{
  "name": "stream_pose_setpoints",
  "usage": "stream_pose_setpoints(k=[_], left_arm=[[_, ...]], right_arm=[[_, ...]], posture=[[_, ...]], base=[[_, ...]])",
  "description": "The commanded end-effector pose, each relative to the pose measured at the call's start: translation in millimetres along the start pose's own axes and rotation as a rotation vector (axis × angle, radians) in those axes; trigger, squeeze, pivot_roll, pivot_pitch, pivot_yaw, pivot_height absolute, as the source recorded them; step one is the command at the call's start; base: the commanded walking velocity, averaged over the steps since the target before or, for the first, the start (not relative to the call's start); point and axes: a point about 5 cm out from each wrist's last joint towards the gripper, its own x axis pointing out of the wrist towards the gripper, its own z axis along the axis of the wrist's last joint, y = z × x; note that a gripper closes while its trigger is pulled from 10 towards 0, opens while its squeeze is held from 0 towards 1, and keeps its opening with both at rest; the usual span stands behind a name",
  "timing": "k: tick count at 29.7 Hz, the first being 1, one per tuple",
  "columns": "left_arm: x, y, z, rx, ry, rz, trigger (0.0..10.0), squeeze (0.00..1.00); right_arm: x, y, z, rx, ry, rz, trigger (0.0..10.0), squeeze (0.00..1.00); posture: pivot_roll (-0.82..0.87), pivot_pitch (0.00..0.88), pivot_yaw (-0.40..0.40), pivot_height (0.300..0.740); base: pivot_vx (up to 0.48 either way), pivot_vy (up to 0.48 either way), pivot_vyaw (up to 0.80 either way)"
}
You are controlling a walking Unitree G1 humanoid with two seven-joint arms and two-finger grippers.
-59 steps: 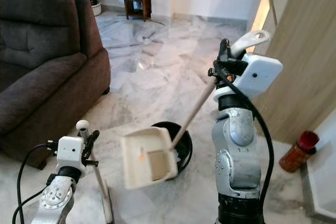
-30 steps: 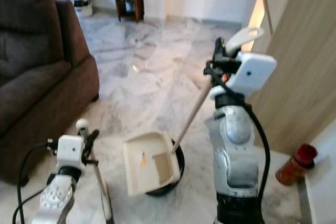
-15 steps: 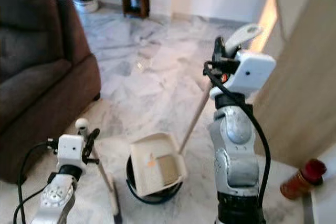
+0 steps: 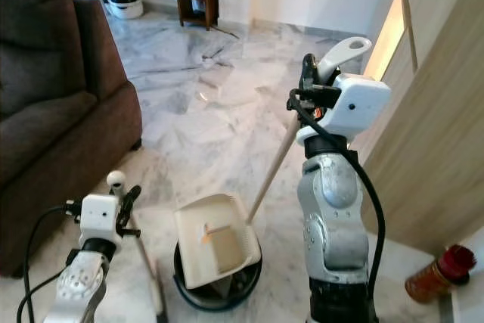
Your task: Sweep floor
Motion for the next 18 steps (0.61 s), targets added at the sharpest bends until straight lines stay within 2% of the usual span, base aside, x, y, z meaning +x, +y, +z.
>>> stream_pose_setpoints(k=[1,13,18], left_arm=[[3.5,-0.4,8,0.018,-0.044,-0.002,10.0,0.0],[3.3,0.2,9,0.022,-0.048,-0.007,10.0,0.0],[3.1,0.5,9,0.024,-0.048,-0.007,10.0,0.0]], right_arm=[[2.2,1.5,14,0.047,-0.065,0.001,10.0,0.0],[-0.4,9.8,12,0.067,-0.066,0.018,10.0,0.0],[-0.6,20.9,18,0.026,-0.114,0.068,10.0,0.0]], posture=[[0.16,0.046,0.016,0.74],[0.16,0.047,0.021,0.74],[0.16,0.039,0.025,0.74]], base=[[0.0,0.0,0.0],[0.0,0.0,0.0],[0.0,0.0,0.0]])
